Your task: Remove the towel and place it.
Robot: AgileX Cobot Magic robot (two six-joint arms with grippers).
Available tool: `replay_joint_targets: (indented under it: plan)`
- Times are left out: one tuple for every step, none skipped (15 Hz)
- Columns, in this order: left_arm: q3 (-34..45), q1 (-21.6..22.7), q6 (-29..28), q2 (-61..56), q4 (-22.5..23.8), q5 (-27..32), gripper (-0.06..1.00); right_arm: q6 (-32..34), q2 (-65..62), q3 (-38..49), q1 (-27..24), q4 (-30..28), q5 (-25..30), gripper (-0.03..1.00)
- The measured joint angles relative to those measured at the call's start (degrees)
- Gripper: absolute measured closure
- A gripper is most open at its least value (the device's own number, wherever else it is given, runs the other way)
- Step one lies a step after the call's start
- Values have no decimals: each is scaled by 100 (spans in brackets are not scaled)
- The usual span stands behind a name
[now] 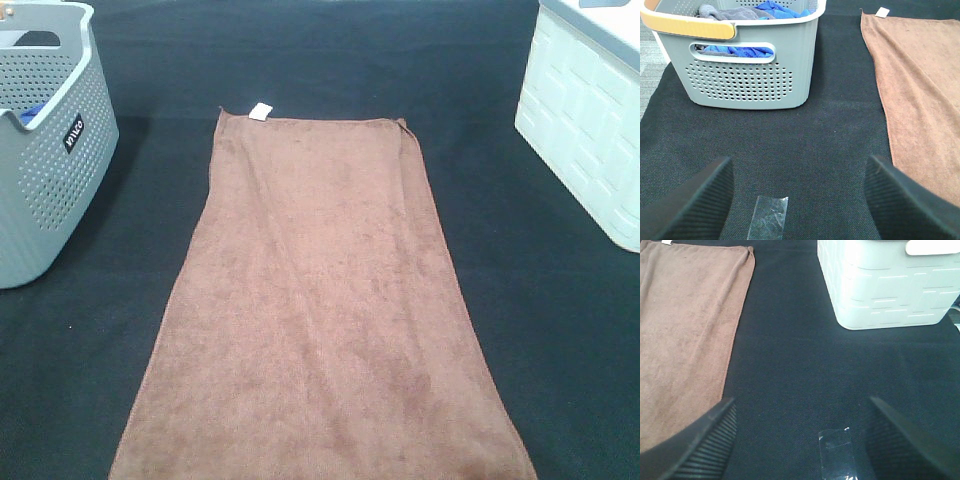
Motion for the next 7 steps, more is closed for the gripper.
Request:
replay_joint_targets:
  plan:
    - [0, -23, 17, 0, 0, 0, 25, 0, 0, 0, 0, 6, 0, 27]
    - [0, -138, 52, 0, 0, 0, 25, 0, 0, 0, 0, 6, 0, 27]
    - [0, -275, 52, 0, -11, 0, 25, 0, 0, 0, 0, 6, 0, 27]
    - [0, -372, 126, 0, -63, 0, 25, 0, 0, 0, 0, 6, 0, 27]
    - [0, -395, 178, 0, -103, 0, 25, 0, 0, 0, 0, 6, 0, 27]
    - [0, -395, 218, 0, -138, 0, 25, 0, 0, 0, 0, 6, 0, 27]
    - [0, -395, 235, 0, -149, 0, 25, 0, 0, 0, 0, 6, 0, 27]
